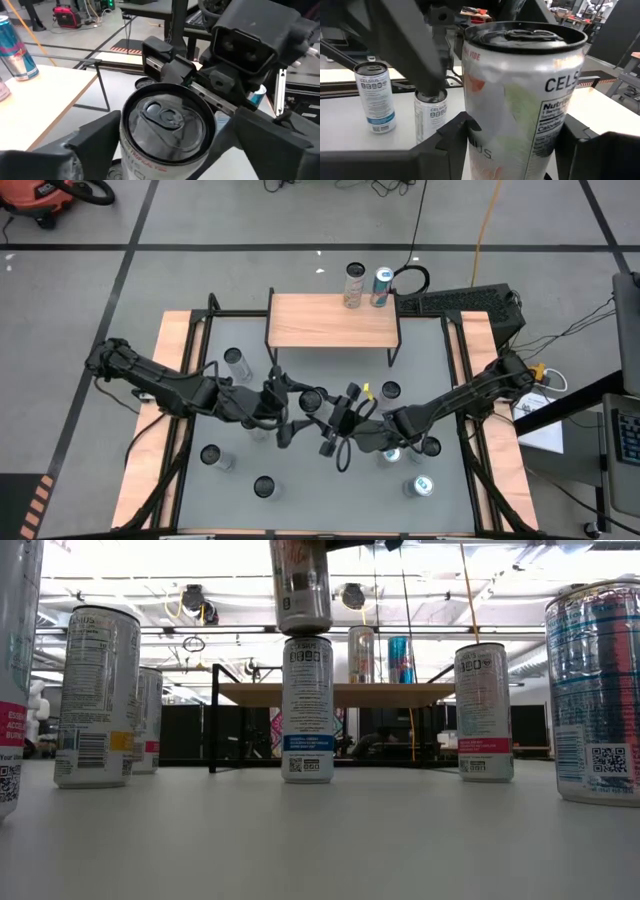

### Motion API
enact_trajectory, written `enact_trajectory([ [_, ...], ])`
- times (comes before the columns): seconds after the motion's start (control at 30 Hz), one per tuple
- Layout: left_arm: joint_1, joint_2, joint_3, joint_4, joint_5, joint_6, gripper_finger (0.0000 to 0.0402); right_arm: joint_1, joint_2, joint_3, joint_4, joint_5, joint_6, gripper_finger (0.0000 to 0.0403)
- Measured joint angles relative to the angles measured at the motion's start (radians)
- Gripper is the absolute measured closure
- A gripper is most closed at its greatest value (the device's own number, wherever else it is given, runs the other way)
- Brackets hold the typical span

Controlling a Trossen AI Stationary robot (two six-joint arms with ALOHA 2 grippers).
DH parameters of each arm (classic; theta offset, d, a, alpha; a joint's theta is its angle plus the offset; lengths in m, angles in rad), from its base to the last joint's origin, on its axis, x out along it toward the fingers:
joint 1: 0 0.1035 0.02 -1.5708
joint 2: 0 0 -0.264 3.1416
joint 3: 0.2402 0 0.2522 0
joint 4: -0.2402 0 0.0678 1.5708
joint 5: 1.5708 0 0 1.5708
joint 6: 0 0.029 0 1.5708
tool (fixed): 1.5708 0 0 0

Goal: Place canned beverage on shelf
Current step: Put the right white yellow soda can on the shelf aligned with the other white yellow soda can

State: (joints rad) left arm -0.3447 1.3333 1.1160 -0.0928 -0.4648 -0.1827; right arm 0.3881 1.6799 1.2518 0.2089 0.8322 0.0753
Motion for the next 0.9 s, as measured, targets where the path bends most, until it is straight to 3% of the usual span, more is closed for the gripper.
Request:
enact_trajectory([
  [0.37,-0.064,-0.110,-0.002,-0.004,-0.057,0.113,0.0002,0.041,-0.039,-0.002,-0.012,0.001,-0.030,0.0236],
  [0.6,-0.114,-0.132,-0.066,-0.026,-0.103,0.138,0.0002,0.074,-0.111,-0.001,-0.048,0.001,-0.063,0.0236],
  [0.73,-0.119,-0.116,-0.121,0.043,-0.103,0.137,0.0002,0.079,-0.163,-0.001,-0.097,-0.009,-0.073,0.0236],
  [0.9,-0.103,-0.084,-0.185,0.226,-0.107,0.158,0.0002,0.062,-0.190,0.000,-0.061,-0.126,-0.092,0.0236],
])
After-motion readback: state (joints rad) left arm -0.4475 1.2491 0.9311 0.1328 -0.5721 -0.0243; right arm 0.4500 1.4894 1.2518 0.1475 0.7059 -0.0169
